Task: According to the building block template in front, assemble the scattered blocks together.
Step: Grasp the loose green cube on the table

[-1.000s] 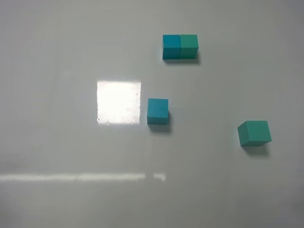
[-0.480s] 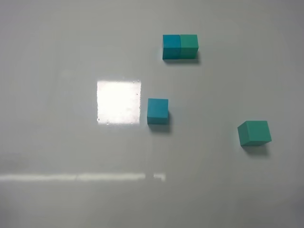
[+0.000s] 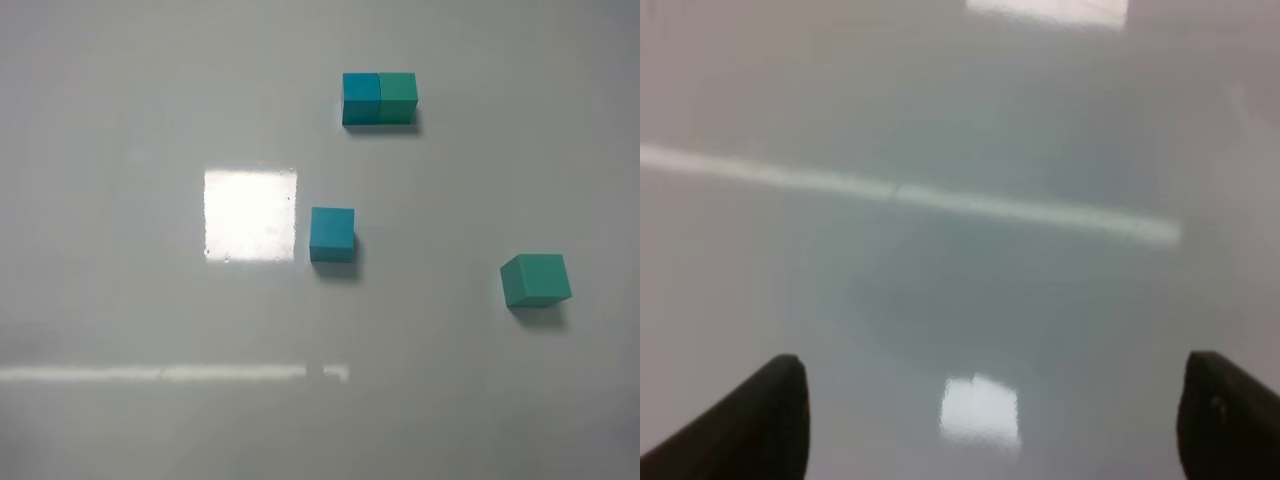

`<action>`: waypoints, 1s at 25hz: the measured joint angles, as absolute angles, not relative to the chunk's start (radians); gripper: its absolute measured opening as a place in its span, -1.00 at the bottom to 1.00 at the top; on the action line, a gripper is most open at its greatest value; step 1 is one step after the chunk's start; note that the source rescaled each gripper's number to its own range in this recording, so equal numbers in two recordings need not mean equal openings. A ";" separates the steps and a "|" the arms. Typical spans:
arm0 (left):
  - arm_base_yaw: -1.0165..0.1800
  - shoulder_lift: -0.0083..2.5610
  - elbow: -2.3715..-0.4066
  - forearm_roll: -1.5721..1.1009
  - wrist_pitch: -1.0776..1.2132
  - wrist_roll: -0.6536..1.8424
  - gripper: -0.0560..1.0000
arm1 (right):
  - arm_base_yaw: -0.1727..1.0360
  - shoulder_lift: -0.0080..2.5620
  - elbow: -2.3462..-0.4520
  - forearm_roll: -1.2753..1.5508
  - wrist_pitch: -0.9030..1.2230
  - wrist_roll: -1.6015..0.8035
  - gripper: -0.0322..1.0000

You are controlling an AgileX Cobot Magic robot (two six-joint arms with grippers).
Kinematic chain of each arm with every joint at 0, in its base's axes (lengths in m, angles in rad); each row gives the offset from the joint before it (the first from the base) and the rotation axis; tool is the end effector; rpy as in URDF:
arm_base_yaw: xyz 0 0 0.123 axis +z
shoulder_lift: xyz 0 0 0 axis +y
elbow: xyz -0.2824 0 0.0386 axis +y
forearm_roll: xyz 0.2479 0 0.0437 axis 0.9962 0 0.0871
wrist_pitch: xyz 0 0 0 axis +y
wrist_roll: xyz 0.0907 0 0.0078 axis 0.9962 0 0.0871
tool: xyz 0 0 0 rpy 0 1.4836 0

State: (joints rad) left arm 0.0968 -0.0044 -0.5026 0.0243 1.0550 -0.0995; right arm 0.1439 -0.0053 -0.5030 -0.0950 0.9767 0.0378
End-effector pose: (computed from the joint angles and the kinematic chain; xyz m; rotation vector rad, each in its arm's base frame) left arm -0.0058 0.0014 0.2784 -0.2002 2.0216 0.0273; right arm -0.0020 -0.0075 0.2852 -0.1032 1.9459 0.0082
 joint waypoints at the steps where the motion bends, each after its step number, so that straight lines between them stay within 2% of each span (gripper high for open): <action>1: 0.097 -0.004 -0.503 0.024 1.054 -0.099 0.51 | 0.144 -0.005 -0.503 -0.095 0.977 0.038 0.35; 20: 0.097 -0.004 -0.503 0.024 1.051 -0.099 0.51 | 0.144 -0.005 -0.503 -0.091 0.977 0.030 0.35; 22: 0.097 -0.004 -0.503 0.024 1.051 -0.099 0.51 | 0.144 -0.005 -0.505 -0.074 0.972 0.000 0.45; 25: 0.097 -0.004 -0.503 0.024 1.051 -0.099 0.51 | 0.144 0.018 -0.545 -0.045 0.969 -0.090 0.82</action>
State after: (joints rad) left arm 0.0968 -0.0044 -0.5026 0.0243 1.0514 -0.0995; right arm 0.1439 0.0180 -0.5455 -0.0453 0.9693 -0.0904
